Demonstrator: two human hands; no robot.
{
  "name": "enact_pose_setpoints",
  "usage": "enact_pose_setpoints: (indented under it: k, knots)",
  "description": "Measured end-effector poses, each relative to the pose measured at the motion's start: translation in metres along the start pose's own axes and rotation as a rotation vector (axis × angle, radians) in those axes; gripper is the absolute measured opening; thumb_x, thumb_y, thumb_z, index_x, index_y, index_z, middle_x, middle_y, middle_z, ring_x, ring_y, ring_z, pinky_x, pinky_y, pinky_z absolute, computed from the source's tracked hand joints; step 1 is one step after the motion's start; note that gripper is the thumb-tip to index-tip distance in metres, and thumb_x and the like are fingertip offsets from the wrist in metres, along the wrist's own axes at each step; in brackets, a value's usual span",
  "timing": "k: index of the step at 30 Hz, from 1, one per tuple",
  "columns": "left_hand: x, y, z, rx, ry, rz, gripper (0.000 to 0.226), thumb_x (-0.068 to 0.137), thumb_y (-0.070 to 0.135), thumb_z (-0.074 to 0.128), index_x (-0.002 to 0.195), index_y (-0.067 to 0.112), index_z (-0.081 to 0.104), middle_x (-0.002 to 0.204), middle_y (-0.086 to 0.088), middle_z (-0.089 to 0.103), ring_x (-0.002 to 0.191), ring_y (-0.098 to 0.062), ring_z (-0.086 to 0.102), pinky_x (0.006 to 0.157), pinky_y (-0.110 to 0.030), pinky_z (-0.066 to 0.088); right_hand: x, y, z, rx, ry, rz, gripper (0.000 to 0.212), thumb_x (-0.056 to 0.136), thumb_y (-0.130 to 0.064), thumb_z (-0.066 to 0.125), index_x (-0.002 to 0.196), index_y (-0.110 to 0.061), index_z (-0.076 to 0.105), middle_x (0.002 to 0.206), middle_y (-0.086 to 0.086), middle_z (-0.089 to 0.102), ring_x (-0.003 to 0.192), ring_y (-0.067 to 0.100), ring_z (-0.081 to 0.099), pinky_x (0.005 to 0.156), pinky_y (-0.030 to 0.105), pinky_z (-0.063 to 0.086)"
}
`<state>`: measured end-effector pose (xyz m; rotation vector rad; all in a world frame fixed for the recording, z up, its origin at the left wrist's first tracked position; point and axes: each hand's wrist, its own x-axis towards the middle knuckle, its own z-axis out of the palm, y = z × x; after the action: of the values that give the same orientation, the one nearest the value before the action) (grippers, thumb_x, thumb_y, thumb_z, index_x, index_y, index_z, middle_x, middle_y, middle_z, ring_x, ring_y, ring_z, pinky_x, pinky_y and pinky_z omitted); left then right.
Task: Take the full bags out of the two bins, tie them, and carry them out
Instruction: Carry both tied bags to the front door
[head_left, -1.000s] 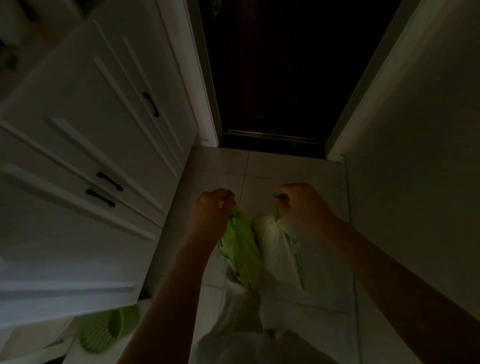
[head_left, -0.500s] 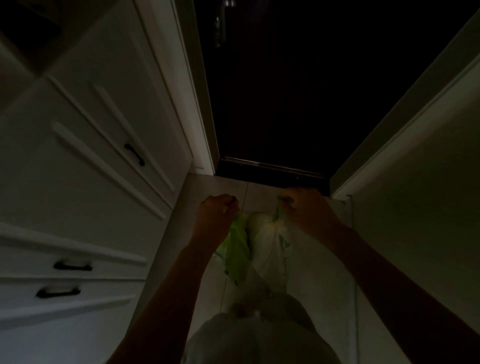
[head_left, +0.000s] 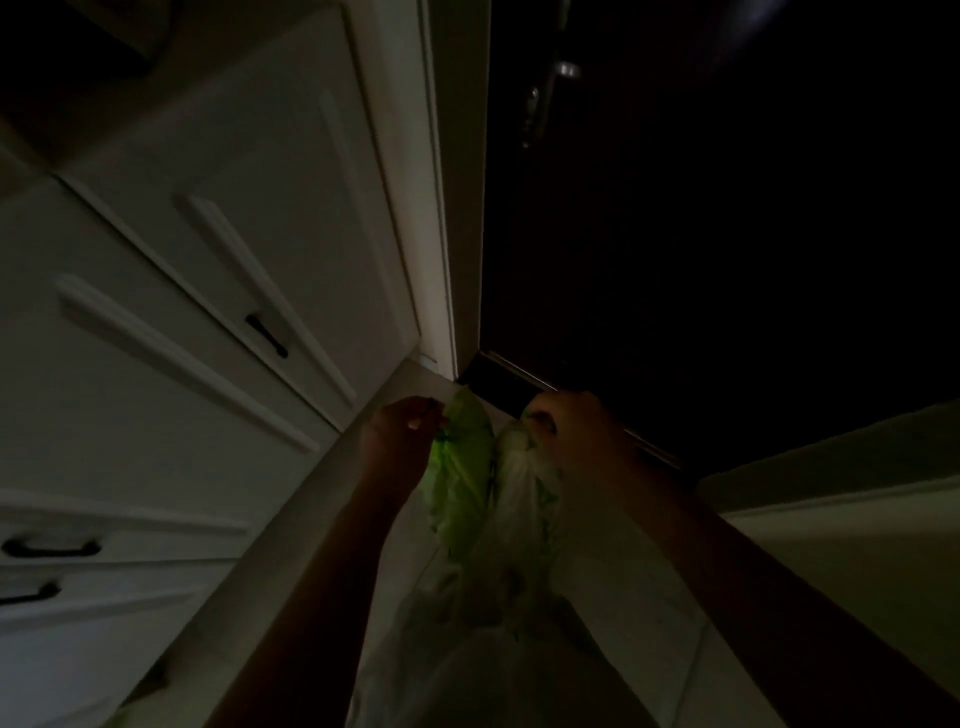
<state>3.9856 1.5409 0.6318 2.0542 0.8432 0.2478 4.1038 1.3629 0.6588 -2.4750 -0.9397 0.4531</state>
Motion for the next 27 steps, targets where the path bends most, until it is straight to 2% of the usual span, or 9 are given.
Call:
enact_pose_setpoints:
  k: [3,6,7,11,14,16,21,23,27]
  knots:
    - [0.026,0.004,0.012,0.007,0.039,0.007,0.017,0.089,0.009,0.059,0.084,0.008,0.076,0.086,0.005,0.071,0.08,-0.01,0.066,0.076,-0.024,0.053,0.037,0.016,-0.006,0.027,-0.036,-0.038,0.023,0.09,-0.022,0.057,0.104,-0.007,0.067,0.096,0.011,0.068,0.09,0.023,0.063,0.069,0.025,0.04]
    - [0.052,0.005,0.026,-0.001,0.05,-0.038,0.017,0.089,0.009,0.059,0.086,0.008,0.076,0.087,0.01,0.067,0.075,-0.002,0.061,0.066,-0.004,0.044,0.075,0.034,-0.006,0.028,-0.084,-0.048,0.022,0.089,-0.021,0.058,0.105,-0.009,0.066,0.098,0.011,0.069,0.091,0.023,0.064,0.07,0.025,0.04]
    - [0.062,0.004,0.031,-0.009,0.052,-0.056,0.017,0.089,0.011,0.06,0.087,0.008,0.076,0.089,0.009,0.067,0.076,-0.003,0.062,0.064,-0.002,0.041,0.088,0.039,-0.005,0.017,-0.104,-0.049,0.021,0.089,-0.022,0.058,0.105,-0.01,0.066,0.097,0.01,0.069,0.091,0.023,0.064,0.069,0.025,0.04]
    - [0.099,-0.007,0.052,-0.037,0.024,-0.15,0.016,0.089,0.014,0.061,0.091,0.011,0.076,0.092,0.005,0.071,0.081,-0.008,0.064,0.068,-0.017,0.045,0.137,0.053,0.002,0.006,-0.173,-0.03,0.023,0.09,-0.025,0.057,0.106,-0.011,0.065,0.098,0.01,0.068,0.091,0.025,0.064,0.072,0.03,0.048]
    - [0.12,-0.019,0.063,-0.063,-0.006,-0.204,0.014,0.087,0.011,0.063,0.088,0.011,0.077,0.093,-0.003,0.075,0.081,-0.013,0.068,0.073,-0.029,0.055,0.169,0.058,0.009,-0.001,-0.236,0.012,0.027,0.091,-0.023,0.056,0.112,-0.007,0.063,0.105,0.013,0.067,0.098,0.027,0.063,0.073,0.027,0.041]
    - [0.132,-0.03,0.068,-0.092,-0.006,-0.243,0.014,0.088,0.012,0.063,0.087,0.01,0.076,0.092,-0.01,0.075,0.08,-0.02,0.07,0.073,-0.038,0.058,0.19,0.061,0.014,0.017,-0.28,0.049,0.029,0.091,-0.023,0.056,0.114,-0.008,0.062,0.108,0.013,0.067,0.101,0.028,0.063,0.075,0.028,0.044]
    - [0.163,-0.052,0.083,-0.156,0.111,-0.392,0.013,0.087,0.012,0.065,0.087,0.007,0.077,0.092,-0.012,0.075,0.084,-0.022,0.07,0.075,-0.036,0.056,0.238,0.073,0.033,0.164,-0.37,0.143,0.024,0.089,-0.02,0.059,0.108,-0.004,0.065,0.102,0.014,0.068,0.095,0.027,0.065,0.073,0.031,0.05]
    - [0.174,-0.061,0.092,-0.194,0.16,-0.455,0.013,0.086,0.011,0.065,0.089,0.004,0.076,0.096,-0.014,0.075,0.09,-0.023,0.069,0.077,-0.031,0.052,0.254,0.078,0.042,0.224,-0.398,0.186,0.023,0.089,-0.018,0.06,0.106,-0.003,0.065,0.098,0.013,0.068,0.092,0.024,0.066,0.067,0.024,0.05]
    - [0.194,-0.081,0.119,-0.218,0.22,-0.563,0.015,0.087,0.008,0.064,0.094,0.001,0.075,0.099,-0.016,0.074,0.092,-0.025,0.068,0.078,-0.028,0.048,0.29,0.094,0.067,0.247,-0.471,0.18,0.022,0.088,-0.011,0.06,0.104,0.003,0.064,0.093,0.011,0.065,0.084,0.015,0.057,0.052,0.002,0.035]
